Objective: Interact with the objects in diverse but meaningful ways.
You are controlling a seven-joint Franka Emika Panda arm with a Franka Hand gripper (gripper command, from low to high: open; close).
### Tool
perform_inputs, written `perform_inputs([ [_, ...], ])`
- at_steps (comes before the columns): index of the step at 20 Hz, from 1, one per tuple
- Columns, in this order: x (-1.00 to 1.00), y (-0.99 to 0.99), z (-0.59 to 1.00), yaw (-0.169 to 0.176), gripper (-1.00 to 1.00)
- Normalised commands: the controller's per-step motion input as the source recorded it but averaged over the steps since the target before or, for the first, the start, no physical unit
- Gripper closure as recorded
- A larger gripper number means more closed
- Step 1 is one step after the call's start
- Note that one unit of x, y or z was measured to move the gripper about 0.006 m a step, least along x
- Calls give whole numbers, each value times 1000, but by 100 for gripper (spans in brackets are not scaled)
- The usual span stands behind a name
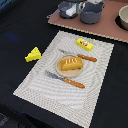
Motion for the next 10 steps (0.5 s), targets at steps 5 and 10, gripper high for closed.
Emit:
perform_inputs([
  [5, -734, 740, -129, 38, 100],
  [10, -643, 767, -126, 36, 100],
])
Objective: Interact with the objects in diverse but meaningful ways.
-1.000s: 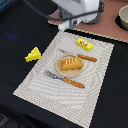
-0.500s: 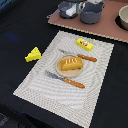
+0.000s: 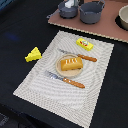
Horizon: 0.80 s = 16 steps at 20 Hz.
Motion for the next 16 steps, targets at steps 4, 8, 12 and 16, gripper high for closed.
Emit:
perform_inputs([
  [4, -400, 810, -194, 30, 100],
  [8, -346, 743, -277, 32, 100],
  [12, -195, 619, -329, 33, 100],
  [16, 0, 524, -299, 20, 100],
])
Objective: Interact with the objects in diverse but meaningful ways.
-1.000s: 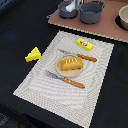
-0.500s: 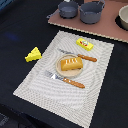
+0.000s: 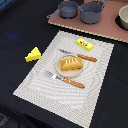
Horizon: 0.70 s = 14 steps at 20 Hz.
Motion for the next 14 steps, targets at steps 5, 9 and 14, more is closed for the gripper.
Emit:
perform_inputs([
  [5, 113, 392, -310, 2, 100],
  [9, 38, 279, -375, 2, 100],
  [14, -79, 205, -407, 9, 100],
])
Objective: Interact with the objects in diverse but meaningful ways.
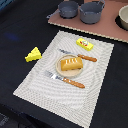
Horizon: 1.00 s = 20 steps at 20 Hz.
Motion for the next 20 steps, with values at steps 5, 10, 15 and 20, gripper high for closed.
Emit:
perform_inputs([
  [5, -223, 209, -270, 1, 100],
  [10, -156, 143, -27, 0, -100],
  [15, -4, 66, 304, -2, -100],
  [20, 5, 24, 471, -7, -100],
])
